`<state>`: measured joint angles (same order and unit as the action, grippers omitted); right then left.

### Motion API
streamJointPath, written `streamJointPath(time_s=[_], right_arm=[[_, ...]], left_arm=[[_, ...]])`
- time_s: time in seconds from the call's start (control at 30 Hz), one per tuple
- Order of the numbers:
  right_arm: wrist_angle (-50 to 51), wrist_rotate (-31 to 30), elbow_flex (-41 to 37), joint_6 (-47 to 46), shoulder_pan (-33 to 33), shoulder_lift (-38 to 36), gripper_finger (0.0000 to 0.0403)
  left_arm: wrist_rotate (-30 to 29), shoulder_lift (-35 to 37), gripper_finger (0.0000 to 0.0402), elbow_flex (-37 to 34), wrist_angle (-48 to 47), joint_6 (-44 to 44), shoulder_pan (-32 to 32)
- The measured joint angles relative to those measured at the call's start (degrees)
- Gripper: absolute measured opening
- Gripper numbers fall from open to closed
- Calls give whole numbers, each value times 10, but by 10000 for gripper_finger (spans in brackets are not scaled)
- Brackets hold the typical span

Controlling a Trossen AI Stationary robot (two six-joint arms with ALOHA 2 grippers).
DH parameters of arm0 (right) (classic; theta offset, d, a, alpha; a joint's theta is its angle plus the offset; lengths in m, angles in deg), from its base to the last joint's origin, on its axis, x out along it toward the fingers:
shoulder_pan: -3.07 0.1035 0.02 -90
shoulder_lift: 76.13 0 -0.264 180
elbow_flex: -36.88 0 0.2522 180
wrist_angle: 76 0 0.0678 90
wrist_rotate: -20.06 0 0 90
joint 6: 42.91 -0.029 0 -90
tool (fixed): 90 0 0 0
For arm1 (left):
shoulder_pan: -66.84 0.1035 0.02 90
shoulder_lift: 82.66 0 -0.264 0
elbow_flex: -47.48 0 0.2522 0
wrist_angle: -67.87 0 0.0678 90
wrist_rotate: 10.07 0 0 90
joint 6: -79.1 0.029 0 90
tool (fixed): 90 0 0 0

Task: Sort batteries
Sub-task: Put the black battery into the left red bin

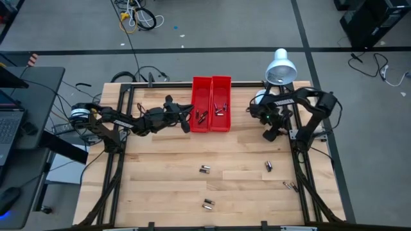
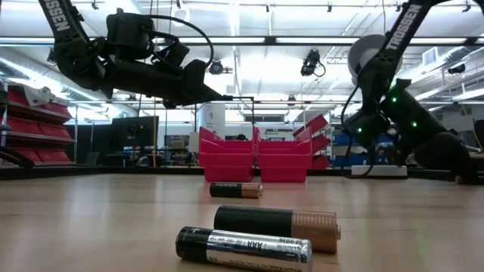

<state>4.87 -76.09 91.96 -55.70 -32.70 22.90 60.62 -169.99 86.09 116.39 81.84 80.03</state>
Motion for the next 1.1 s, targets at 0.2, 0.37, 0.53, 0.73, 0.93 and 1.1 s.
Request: streamJointPath(time_s=[0.2,0.37,0.53,0.73,0.93,1.1], right_arm=[[2,4,15,26,3,30,141],[-4,21,19,8,8,22,71],[-11,25,19,-34,11,-2,25],[-36,34,21,-87,51,-66,32],[-87,62,21,-153,115,-160,27],[-179,16,21,-204,172,-231,32]], left_arm=[[0,0,49,0,0,0,0],[0,0,49,0,0,1,0],[0,0,49,0,-2,1,0],[0,0,49,0,-9,23,0],[0,0,49,0,-9,28,0],[0,0,49,0,-9,28,0]])
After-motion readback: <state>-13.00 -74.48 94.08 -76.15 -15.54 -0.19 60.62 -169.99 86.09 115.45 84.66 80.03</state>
